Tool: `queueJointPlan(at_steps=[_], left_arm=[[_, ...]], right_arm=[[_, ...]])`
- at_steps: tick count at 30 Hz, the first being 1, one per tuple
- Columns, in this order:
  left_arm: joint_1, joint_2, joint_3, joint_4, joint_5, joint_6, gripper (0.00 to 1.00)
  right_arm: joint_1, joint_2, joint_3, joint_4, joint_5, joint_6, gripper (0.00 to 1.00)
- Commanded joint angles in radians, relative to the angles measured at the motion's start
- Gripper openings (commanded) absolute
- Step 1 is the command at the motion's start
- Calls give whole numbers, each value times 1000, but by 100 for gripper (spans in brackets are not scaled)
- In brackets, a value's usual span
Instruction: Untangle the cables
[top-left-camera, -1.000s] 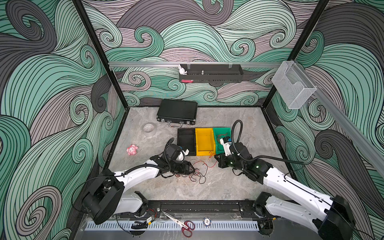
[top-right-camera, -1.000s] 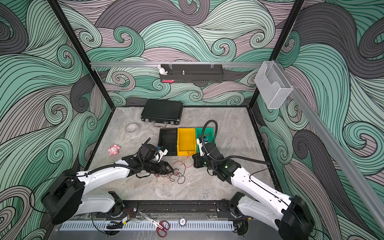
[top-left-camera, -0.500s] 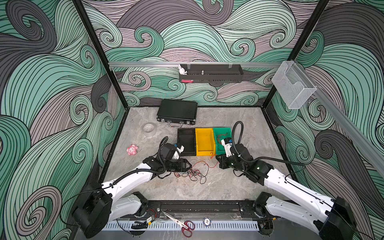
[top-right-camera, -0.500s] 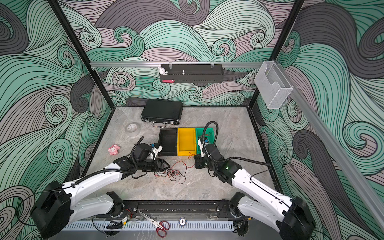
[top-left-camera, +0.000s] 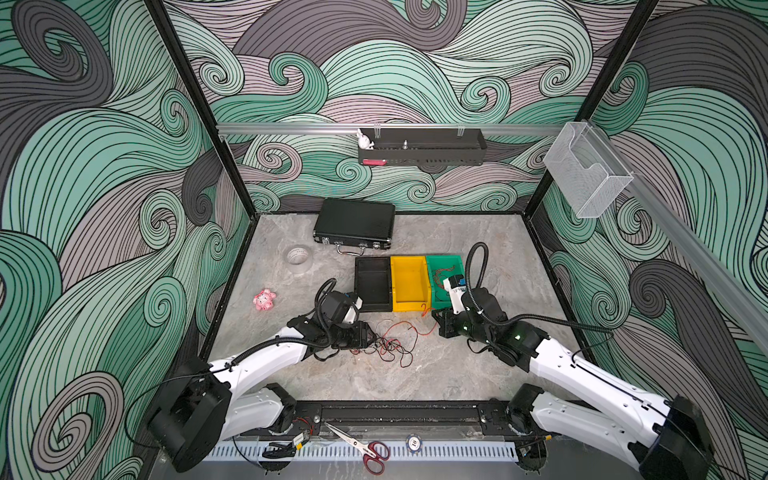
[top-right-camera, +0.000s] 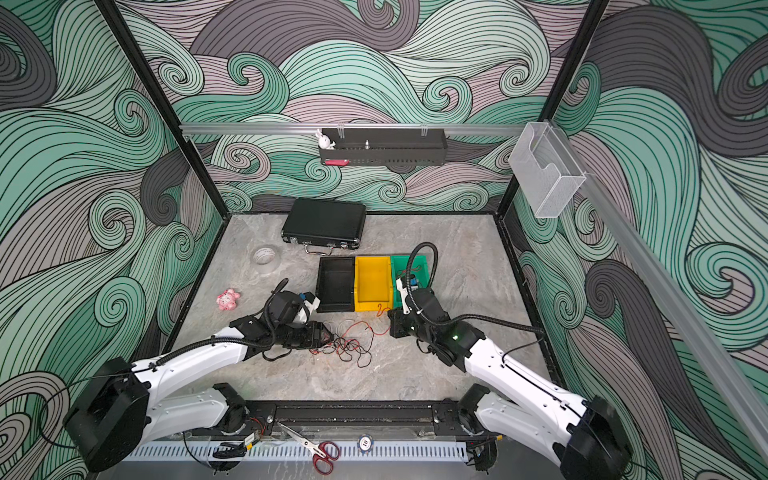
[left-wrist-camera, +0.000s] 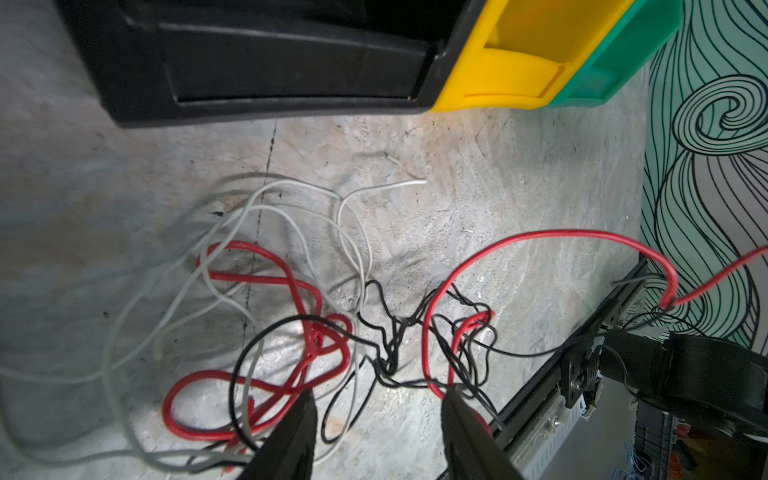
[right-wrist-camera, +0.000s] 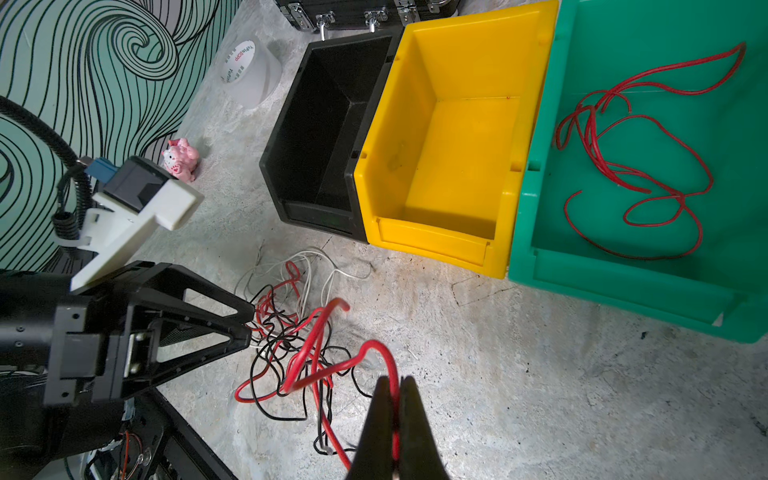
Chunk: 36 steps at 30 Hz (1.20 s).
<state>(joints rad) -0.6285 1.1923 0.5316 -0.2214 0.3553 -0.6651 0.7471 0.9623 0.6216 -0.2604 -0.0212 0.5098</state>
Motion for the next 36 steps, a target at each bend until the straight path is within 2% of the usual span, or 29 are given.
queueJointPlan(at_steps=[1,10,18,28,36], left_arm=[[6,35,10,53,4,-10,49],[5,93,8,111,45,-13,32],[4,119,-1,130,50,-24,0],[6,109,2,52,-49,-16,0],[13,91,11,-26,-151,-41,0]], right_arm=[[3,7,-8,23,-23,17,3],[3,30,-17,52,-25,30,3],[4,56,-4,54,-12,16,3],[-27,-18,22,-57,78,-34,3],[-177,-141,31,-193,104,-54,3]])
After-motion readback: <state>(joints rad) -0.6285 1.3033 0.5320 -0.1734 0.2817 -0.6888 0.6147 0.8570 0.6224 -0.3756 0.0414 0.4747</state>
